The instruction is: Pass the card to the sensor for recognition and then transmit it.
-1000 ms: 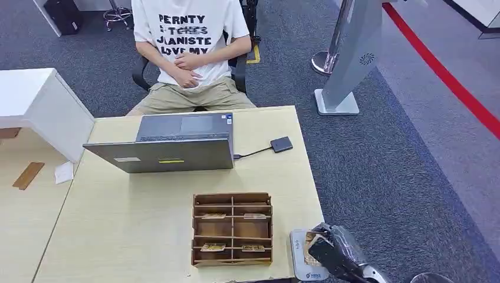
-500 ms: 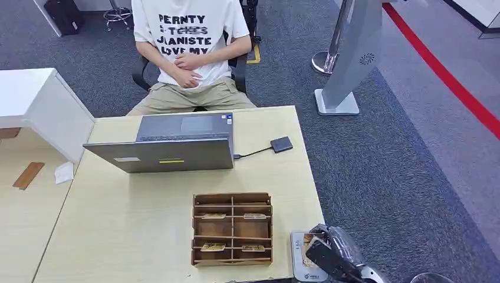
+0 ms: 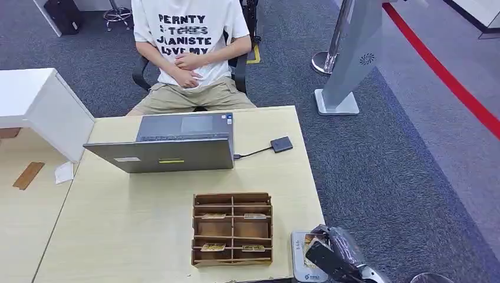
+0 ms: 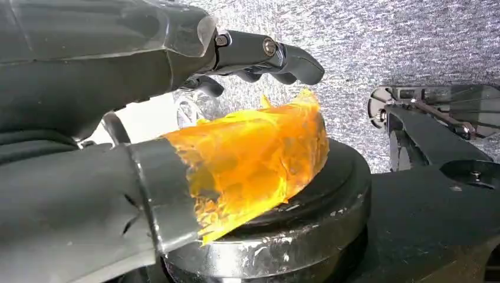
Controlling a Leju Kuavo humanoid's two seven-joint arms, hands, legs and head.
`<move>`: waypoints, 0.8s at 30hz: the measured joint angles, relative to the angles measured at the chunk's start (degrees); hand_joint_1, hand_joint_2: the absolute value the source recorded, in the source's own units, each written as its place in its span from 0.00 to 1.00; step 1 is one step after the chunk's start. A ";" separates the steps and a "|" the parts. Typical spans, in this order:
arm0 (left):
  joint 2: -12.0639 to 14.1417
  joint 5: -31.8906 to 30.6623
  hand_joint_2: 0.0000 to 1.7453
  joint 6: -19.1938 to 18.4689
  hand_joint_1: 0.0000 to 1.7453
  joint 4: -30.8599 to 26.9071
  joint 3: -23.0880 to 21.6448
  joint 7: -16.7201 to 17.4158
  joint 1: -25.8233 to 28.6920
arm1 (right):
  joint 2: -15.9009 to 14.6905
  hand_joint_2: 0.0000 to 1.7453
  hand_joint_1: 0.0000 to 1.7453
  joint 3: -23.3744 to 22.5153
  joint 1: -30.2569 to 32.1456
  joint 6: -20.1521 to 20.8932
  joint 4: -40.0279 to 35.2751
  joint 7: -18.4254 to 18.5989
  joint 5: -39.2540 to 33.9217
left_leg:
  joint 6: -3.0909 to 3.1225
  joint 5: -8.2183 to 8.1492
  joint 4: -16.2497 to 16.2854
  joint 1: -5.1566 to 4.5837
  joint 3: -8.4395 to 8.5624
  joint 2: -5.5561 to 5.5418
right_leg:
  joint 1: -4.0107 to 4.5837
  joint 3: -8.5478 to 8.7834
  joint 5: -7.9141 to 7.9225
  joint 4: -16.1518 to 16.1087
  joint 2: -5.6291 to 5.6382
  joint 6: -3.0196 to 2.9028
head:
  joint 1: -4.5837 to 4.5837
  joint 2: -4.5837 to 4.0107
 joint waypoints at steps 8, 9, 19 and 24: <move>0.00 0.00 0.00 0.04 0.00 0.00 0.00 0.02 0.01 | -0.39 1.00 1.00 0.41 -0.08 -0.37 -0.04 0.39 0.35 | 0.00 0.00 0.00 0.00 0.00 0.00 | 0.00 0.00 0.00 0.00 0.00 0.00 | -0.02 0.00; 0.00 0.00 0.00 0.04 0.00 0.00 0.00 0.02 0.00 | -0.42 1.00 1.00 0.46 -0.10 -0.37 -0.04 0.39 0.35 | 0.00 0.00 0.00 0.00 0.00 0.00 | 0.00 0.00 0.00 0.00 0.00 0.00 | 0.00 0.00; 0.02 0.00 0.00 0.07 0.00 0.00 0.00 0.09 0.01 | -0.59 1.00 1.00 0.61 -0.16 -0.37 -0.26 0.46 0.35 | 0.00 0.00 0.00 0.00 0.00 0.00 | 0.00 0.00 0.00 0.00 0.00 0.00 | 0.00 0.00; 0.00 0.00 0.00 0.11 0.00 0.00 0.00 0.13 0.01 | -0.59 1.00 1.00 0.61 -0.16 -0.37 -0.33 0.48 0.35 | 0.00 0.00 0.00 0.00 0.00 0.00 | 0.00 0.00 0.00 0.00 0.00 0.00 | 0.00 0.00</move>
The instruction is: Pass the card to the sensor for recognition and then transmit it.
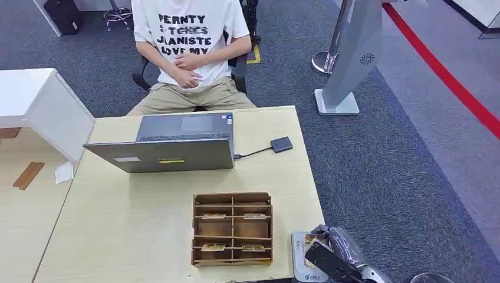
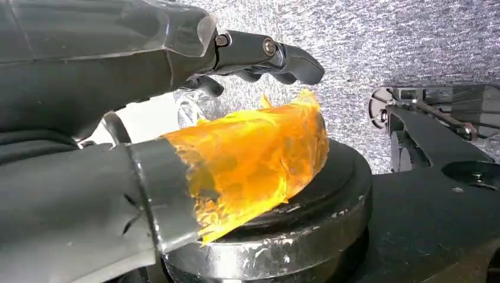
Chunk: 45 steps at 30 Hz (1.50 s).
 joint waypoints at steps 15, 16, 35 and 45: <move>0.00 0.00 0.00 0.07 0.00 0.00 -0.02 0.09 0.00 | -0.13 1.00 1.00 0.04 0.00 -0.02 0.00 0.02 0.00 | 0.00 0.00 0.00 0.00 0.00 0.00 | 0.00 0.00 0.00 0.00 0.00 0.00 | 0.00 0.00; 0.00 0.00 0.00 0.07 0.00 0.00 0.00 0.09 0.00 | -0.15 1.00 1.00 0.04 0.00 -0.09 -0.02 0.02 0.00 | 0.00 0.00 0.00 0.00 0.00 0.00 | 0.00 0.00 0.00 0.00 0.00 0.00 | 0.00 0.00; 0.00 0.00 0.00 0.09 0.00 0.00 0.00 0.26 0.00 | -0.17 1.00 1.00 0.04 0.06 -0.68 -0.07 0.17 -0.09 | 0.00 0.00 0.00 0.00 0.00 0.00 | 0.00 0.00 0.00 0.00 0.00 0.00 | 0.00 0.00; 0.00 0.00 0.00 0.09 0.00 0.00 0.00 0.22 0.00 | -0.20 1.00 1.00 0.04 0.06 -0.70 -0.04 0.17 -0.09 | 0.00 0.00 0.00 0.00 0.00 0.00 | 0.00 0.00 0.00 0.00 0.00 0.00 | 0.00 0.00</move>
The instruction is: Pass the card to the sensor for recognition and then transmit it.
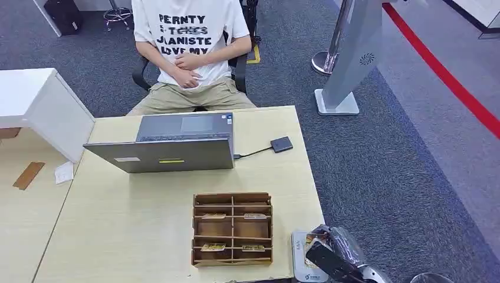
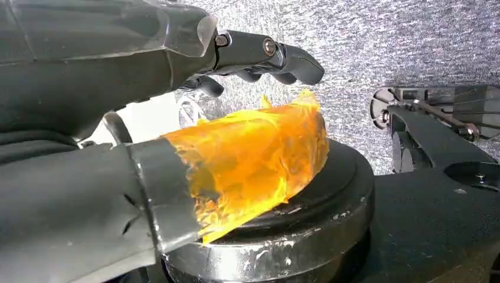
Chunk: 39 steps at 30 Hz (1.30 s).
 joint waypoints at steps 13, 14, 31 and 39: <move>0.02 0.00 0.00 -0.02 0.00 0.00 0.00 -0.26 0.00 | 0.00 1.00 1.00 0.00 0.13 -0.15 0.00 0.00 0.00 | 0.00 0.00 0.00 0.00 0.00 0.00 | 0.00 0.00 0.00 0.00 0.00 0.00 | 0.00 0.00; 0.02 0.00 0.00 -0.02 0.00 0.00 0.00 -0.26 0.00 | 0.00 1.00 1.00 0.00 0.14 -0.15 0.00 0.00 0.00 | 0.00 0.00 0.00 0.00 0.00 0.00 | 0.00 0.00 0.00 0.00 0.00 0.00 | 0.00 0.00; 0.00 0.00 0.00 0.00 0.00 0.00 0.00 -0.26 0.00 | 0.00 1.00 1.00 0.04 0.16 -0.17 0.00 0.00 0.00 | 0.00 0.00 0.00 0.00 0.00 0.00 | 0.00 0.00 0.00 0.00 0.00 0.00 | 0.00 0.00; 0.00 0.00 0.00 0.00 0.00 0.00 0.00 -0.26 0.00 | 0.00 1.00 1.00 0.07 0.17 -0.20 0.00 0.00 0.00 | 0.00 0.00 0.00 0.00 0.00 0.00 | 0.00 0.00 0.00 0.00 0.00 0.00 | 0.00 0.00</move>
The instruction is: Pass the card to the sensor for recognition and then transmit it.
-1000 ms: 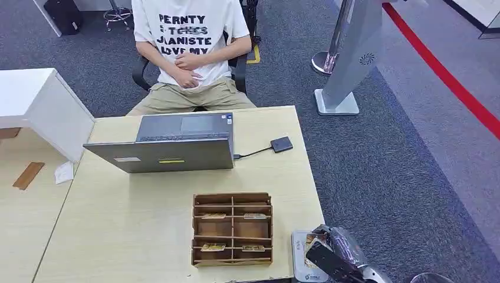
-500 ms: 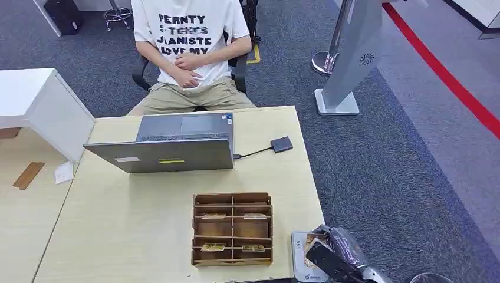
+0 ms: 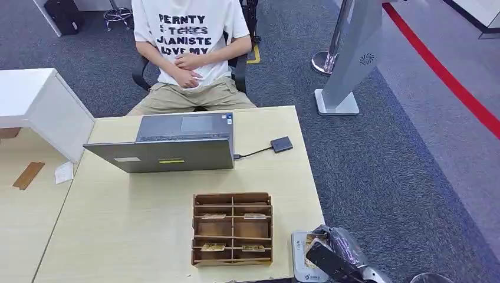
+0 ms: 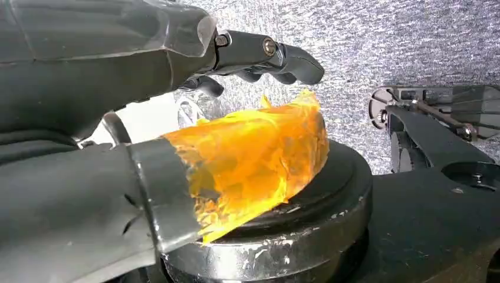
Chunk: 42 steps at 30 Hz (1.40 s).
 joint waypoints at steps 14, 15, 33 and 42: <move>0.02 0.00 0.00 0.00 0.00 0.00 0.00 0.00 0.00 | 0.00 1.00 1.00 0.02 0.02 -0.02 0.02 0.00 0.00 | 0.00 0.00 0.00 0.00 0.00 0.00 | 0.00 0.00 0.00 0.00 0.00 0.00 | 0.00 0.00; 0.00 0.00 0.00 0.00 0.00 0.00 0.00 0.00 0.00 | 0.00 1.00 1.00 0.02 0.02 -0.05 0.02 0.00 0.00 | 0.00 0.00 0.00 0.00 0.00 0.00 | 0.00 0.00 0.00 0.00 0.00 0.00 | 0.00 0.00; 0.00 0.00 0.00 0.04 0.00 0.00 0.00 0.00 0.00 | 0.00 1.00 1.00 0.04 0.01 -0.09 0.02 0.00 0.00 | 0.00 0.00 0.00 0.00 0.00 0.00 | 0.00 0.00 0.00 0.00 0.00 0.00 | 0.00 0.00; 0.00 -0.09 0.00 0.09 0.00 0.00 0.00 0.22 0.00 | -0.02 1.00 1.00 0.15 0.02 -0.57 0.04 -0.09 0.00 | 0.00 0.00 0.00 0.00 0.00 0.00 | 0.00 0.00 0.00 0.00 0.00 0.00 | 0.00 0.00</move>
